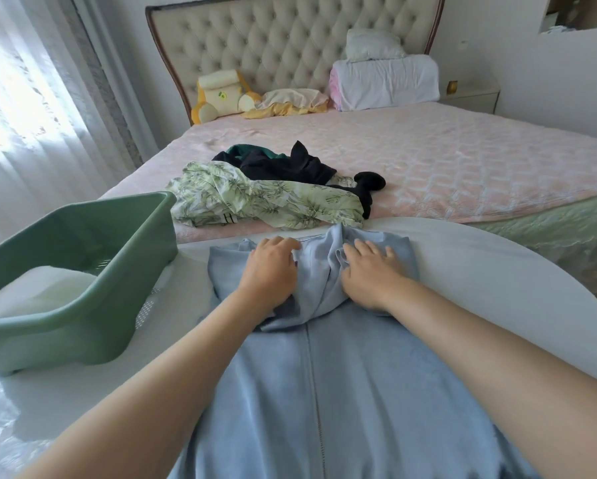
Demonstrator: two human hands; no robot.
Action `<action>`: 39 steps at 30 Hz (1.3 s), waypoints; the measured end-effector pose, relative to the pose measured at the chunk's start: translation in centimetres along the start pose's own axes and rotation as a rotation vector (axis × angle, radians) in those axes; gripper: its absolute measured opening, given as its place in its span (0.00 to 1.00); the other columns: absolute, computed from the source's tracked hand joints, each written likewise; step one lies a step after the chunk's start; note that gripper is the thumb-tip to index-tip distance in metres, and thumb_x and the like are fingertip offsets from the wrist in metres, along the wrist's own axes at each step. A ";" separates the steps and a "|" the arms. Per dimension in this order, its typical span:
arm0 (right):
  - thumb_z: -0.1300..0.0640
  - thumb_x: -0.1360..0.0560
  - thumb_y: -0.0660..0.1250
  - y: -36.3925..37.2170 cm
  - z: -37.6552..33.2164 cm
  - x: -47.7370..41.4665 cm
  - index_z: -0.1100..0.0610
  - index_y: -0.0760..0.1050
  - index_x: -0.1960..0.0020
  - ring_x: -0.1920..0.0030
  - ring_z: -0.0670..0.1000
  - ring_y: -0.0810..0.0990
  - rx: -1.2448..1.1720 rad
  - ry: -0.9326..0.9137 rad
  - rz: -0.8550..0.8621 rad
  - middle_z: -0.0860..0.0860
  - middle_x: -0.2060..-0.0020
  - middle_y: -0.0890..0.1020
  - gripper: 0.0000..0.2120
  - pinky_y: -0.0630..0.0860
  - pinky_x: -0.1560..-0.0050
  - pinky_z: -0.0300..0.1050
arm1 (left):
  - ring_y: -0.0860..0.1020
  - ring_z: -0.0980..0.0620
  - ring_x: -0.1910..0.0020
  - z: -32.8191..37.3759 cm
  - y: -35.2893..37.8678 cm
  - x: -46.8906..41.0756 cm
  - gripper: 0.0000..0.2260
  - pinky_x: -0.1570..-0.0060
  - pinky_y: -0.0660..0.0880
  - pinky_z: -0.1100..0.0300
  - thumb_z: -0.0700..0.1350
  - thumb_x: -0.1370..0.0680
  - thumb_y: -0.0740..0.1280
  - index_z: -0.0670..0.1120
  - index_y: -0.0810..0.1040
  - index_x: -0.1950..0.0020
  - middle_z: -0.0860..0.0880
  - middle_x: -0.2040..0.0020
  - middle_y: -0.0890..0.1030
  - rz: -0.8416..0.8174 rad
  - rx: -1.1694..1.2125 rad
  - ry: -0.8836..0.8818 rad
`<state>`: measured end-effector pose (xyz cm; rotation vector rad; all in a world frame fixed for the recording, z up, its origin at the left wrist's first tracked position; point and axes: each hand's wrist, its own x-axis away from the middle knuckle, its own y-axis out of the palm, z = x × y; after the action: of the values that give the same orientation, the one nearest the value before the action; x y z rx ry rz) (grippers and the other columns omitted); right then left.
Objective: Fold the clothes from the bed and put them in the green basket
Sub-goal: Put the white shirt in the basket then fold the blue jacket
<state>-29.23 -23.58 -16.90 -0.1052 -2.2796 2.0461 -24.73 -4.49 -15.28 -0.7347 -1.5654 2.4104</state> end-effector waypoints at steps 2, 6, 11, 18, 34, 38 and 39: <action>0.49 0.18 0.46 -0.2 -1.7 0.1 0.50 0.45 0.18 0.19 0.56 0.45 -0.043 -0.031 0.074 0.54 0.18 0.46 0.29 0.48 0.23 0.66 | 0.69 0.43 0.34 -2.4 -1.3 0.4 0.17 0.37 0.68 0.51 0.39 0.18 0.54 0.45 0.73 0.31 0.44 0.34 0.75 0.028 0.030 -0.099; 0.33 0.19 0.45 0.6 -3.5 -0.2 0.32 0.39 0.22 0.20 0.59 0.36 -0.128 0.013 -0.099 0.49 0.19 0.35 0.29 0.43 0.30 0.79 | 0.66 0.40 0.30 -6.3 -2.0 0.5 0.18 0.33 0.67 0.44 0.50 0.19 0.58 0.54 0.69 0.28 0.47 0.27 0.69 -0.172 -0.094 -0.233; 0.25 0.24 0.42 2.1 -3.7 -1.9 0.29 0.41 0.23 0.21 0.60 0.33 -0.062 0.047 -0.183 0.49 0.19 0.39 0.32 0.39 0.34 0.83 | 0.44 0.42 0.20 -8.7 0.1 0.8 0.25 0.25 0.46 0.39 0.62 0.17 0.47 0.64 0.47 0.20 0.54 0.18 0.46 -0.502 -0.196 -0.207; 0.28 0.22 0.40 2.0 -4.1 -7.2 0.30 0.41 0.22 0.20 0.60 0.35 -0.024 0.045 -0.157 0.49 0.18 0.41 0.29 0.39 0.32 0.82 | 0.42 0.37 0.21 -10.3 0.6 -3.1 0.26 0.25 0.49 0.38 0.47 0.16 0.46 0.60 0.41 0.19 0.49 0.18 0.41 -0.500 -0.308 -0.179; 0.35 0.20 0.47 1.2 -5.6 -9.6 0.44 0.53 0.20 0.20 0.61 0.46 -0.032 0.118 -0.070 0.56 0.19 0.52 0.30 0.46 0.29 0.75 | 0.58 0.45 0.23 -12.9 0.6 -4.0 0.22 0.26 0.58 0.47 0.55 0.17 0.56 0.53 0.64 0.23 0.48 0.23 0.64 -0.096 0.212 -0.209; 0.51 0.23 0.51 1.2 -9.7 -8.6 0.52 0.71 0.32 0.29 0.56 0.66 -0.058 -0.125 0.444 0.53 0.30 0.70 0.22 0.61 0.31 0.59 | 0.63 0.39 0.29 -14.2 -1.2 -3.9 0.20 0.33 0.66 0.46 0.48 0.16 0.55 0.43 0.64 0.26 0.40 0.28 0.67 0.035 0.085 -0.457; 0.53 0.21 0.51 1.1 -10.9 -8.6 0.52 0.72 0.32 0.29 0.55 0.67 -0.126 -0.234 0.429 0.52 0.30 0.72 0.21 0.62 0.32 0.56 | 0.63 0.39 0.29 -14.3 -1.4 -4.1 0.19 0.34 0.66 0.47 0.46 0.17 0.55 0.42 0.64 0.27 0.40 0.29 0.67 -0.013 0.033 -0.553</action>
<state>-19.57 -13.57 -16.96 -0.4178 -2.7274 2.2007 -14.39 6.03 -17.39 -0.0369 -1.6812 2.7714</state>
